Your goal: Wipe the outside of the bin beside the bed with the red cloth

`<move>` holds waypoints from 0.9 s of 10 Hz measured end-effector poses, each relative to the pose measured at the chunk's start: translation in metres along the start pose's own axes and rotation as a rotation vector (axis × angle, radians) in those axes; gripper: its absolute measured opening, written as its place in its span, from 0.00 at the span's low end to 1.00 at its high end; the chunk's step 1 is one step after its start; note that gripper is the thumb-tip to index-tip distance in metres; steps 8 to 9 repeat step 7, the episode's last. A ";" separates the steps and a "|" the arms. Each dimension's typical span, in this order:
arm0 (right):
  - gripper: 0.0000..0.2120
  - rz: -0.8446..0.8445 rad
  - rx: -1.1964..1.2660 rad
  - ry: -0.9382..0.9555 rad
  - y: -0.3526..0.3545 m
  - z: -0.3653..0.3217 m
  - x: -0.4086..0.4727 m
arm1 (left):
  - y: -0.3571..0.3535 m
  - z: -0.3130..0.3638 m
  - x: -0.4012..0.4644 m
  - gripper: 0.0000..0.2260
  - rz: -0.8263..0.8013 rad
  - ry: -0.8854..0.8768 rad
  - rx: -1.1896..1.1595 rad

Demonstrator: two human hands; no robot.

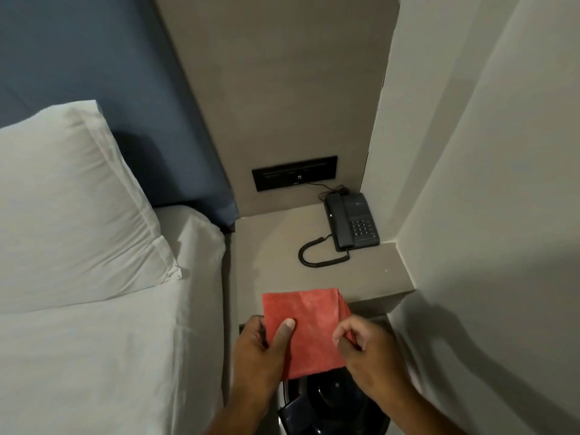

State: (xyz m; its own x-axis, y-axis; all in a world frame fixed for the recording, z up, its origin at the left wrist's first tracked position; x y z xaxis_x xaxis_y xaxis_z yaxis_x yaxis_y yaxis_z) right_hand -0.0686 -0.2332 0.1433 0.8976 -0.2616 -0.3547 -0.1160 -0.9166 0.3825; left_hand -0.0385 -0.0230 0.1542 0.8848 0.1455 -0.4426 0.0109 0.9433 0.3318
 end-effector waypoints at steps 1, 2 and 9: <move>0.17 -0.085 -0.002 -0.035 -0.012 0.011 0.034 | -0.017 -0.011 0.036 0.10 -0.026 0.063 0.017; 0.12 -0.207 -0.079 -0.029 -0.031 0.026 0.071 | -0.028 -0.030 0.083 0.04 -0.054 0.118 0.005; 0.16 -0.337 -0.034 -0.340 -0.150 0.104 0.190 | -0.045 -0.132 0.227 0.23 -0.024 0.363 0.119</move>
Point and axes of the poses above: each hand's wrist, its own x-axis towards the middle knuckle, its own y-axis out of the back of the hand, z = x × y, the point moved 9 cm from there along x, towards the middle knuckle, and after that the axes turned 6 degrees about x, right-handed, at the moved point
